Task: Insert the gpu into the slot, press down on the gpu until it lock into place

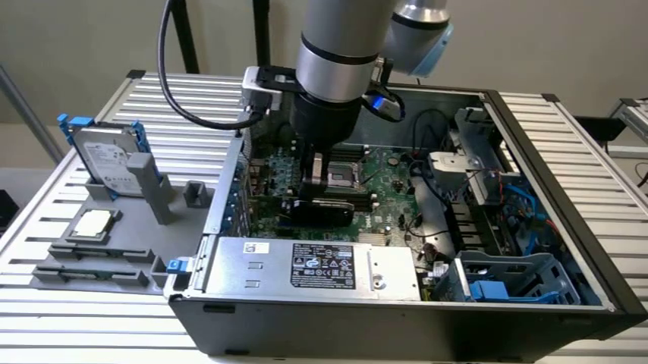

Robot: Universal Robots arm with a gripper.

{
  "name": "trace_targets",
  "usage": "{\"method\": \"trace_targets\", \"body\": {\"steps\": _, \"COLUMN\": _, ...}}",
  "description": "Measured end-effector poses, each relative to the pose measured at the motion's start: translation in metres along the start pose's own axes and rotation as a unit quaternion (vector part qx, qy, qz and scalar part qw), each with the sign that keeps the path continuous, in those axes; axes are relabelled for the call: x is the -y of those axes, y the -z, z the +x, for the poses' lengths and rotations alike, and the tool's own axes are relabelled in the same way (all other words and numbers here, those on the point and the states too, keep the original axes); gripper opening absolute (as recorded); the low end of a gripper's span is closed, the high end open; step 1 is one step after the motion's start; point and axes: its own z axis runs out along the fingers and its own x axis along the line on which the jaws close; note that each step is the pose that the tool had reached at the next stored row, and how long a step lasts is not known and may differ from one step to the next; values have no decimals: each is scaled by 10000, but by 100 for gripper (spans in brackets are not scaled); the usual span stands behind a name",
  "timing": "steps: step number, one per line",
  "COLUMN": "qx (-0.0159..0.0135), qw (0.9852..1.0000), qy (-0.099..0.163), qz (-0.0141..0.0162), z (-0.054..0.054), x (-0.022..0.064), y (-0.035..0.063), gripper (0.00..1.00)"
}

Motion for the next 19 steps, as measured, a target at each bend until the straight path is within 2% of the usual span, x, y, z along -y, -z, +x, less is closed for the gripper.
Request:
{"method": "trace_targets", "body": {"steps": 9, "qx": -8, "qw": 10000, "qy": 14, "qz": -3, "z": -39, "x": -61, "y": 26, "gripper": 34}}
{"method": "trace_targets", "body": {"steps": 13, "qx": -26, "qw": 10000, "qy": 52, "qz": -4, "z": -40, "x": -124, "y": 19, "gripper": 34}}
{"method": "trace_targets", "body": {"steps": 14, "qx": -32, "qw": 10000, "qy": 62, "qz": -5, "z": -39, "x": -140, "y": 17, "gripper": 32}}
{"method": "trace_targets", "body": {"steps": 15, "qx": -40, "qw": 10000, "qy": 72, "qz": -6, "z": -39, "x": -155, "y": 17, "gripper": 25}}
{"method": "trace_targets", "body": {"steps": 19, "qx": -84, "qw": 9999, "qy": 104, "qz": -12, "z": -37, "x": -215, "y": 13, "gripper": 25}}
